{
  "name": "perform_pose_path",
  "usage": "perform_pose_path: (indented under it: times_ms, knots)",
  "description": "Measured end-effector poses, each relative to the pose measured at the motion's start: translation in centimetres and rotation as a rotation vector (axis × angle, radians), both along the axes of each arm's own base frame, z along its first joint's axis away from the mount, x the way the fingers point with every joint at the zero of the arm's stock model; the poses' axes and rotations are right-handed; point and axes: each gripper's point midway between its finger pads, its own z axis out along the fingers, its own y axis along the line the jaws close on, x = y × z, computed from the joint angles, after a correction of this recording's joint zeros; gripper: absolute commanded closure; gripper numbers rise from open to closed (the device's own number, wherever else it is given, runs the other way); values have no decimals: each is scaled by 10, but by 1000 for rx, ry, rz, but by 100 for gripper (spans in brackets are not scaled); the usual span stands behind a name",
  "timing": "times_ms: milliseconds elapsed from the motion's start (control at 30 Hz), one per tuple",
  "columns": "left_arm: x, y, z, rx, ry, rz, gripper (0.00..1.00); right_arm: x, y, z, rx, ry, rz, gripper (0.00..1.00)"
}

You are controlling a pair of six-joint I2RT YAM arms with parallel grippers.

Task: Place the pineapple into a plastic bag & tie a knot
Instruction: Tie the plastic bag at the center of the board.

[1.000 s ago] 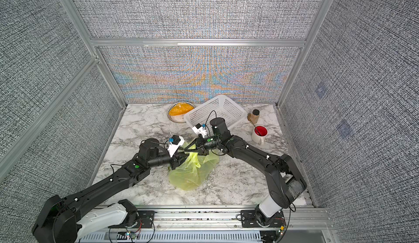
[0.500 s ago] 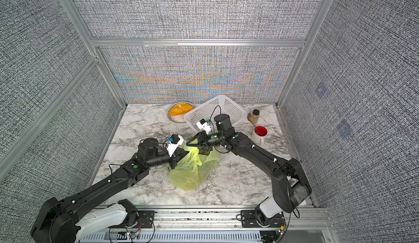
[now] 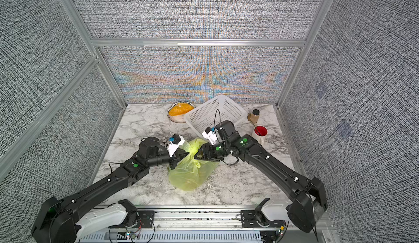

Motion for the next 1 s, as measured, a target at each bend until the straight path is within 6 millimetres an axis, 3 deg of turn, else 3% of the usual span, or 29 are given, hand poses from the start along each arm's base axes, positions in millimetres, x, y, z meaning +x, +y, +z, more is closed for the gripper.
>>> perform_pose_path:
  times_ms: [100,333,600,767,933,1000]
  knots:
    - [-1,0,1,3,6,-4,100,-7,5,-8,-26,21,27,55]
    - [-1,-2,14,42,63,-17,100,-5,13,-15,-62,24,42,100]
    - [-11,-3,43,175,303,-40,100,15,-1,-16,-199,-36,-18,100]
    - [-20,14,53,265,445,44,100,22,-15,-16,-289,-62,-57,100]
    - [-18,35,73,317,461,166,100,21,-37,-16,-386,-85,-108,100]
    - [-18,46,72,347,455,216,100,20,-45,-16,-410,-88,-127,100]
